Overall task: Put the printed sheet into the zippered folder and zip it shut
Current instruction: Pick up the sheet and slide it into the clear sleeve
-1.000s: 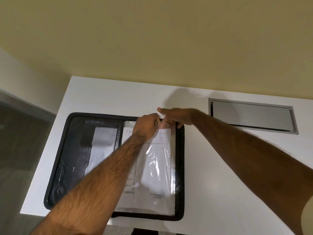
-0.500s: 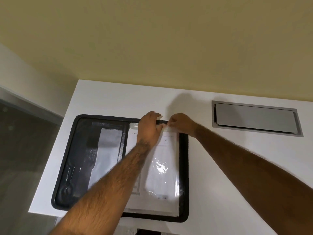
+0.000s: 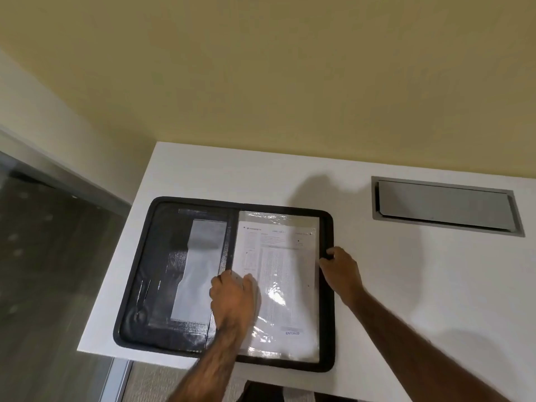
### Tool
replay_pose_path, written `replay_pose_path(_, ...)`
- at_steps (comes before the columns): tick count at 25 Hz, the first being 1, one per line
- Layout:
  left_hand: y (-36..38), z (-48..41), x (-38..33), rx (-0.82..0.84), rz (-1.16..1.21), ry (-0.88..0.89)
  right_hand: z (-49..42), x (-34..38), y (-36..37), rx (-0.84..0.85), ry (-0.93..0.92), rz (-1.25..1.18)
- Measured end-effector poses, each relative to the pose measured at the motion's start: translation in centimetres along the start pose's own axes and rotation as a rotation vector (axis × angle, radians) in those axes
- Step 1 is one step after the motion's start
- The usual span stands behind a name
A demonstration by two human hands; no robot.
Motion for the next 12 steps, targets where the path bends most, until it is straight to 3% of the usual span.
replay_pose_path(3,0.7,-0.4,-0.5,0.068,0.105,0.07,1.7,-1.9,1.8,0.022,0.053,-0.039)
replay_pose_path(7,1.3,-0.2,-1.8,0.081,0.018,0.147,2.6,-1.8,2.8,0.025,0.03,-0.016)
replay_pose_path(12,-0.6,2.3,0.1,0.095,-0.114,0.352,5.4,-1.4,4.8,0.071,-0.061,0.297)
Point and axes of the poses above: each hand's wrist, its own z-axis away from the middle knuckle, its own y-axis out of the palm, x = y × z, the point moved 10 cm from there along -z, towards the middle knuckle, and after that the axes turned 10 degrees about x, right-handed, at the moved point
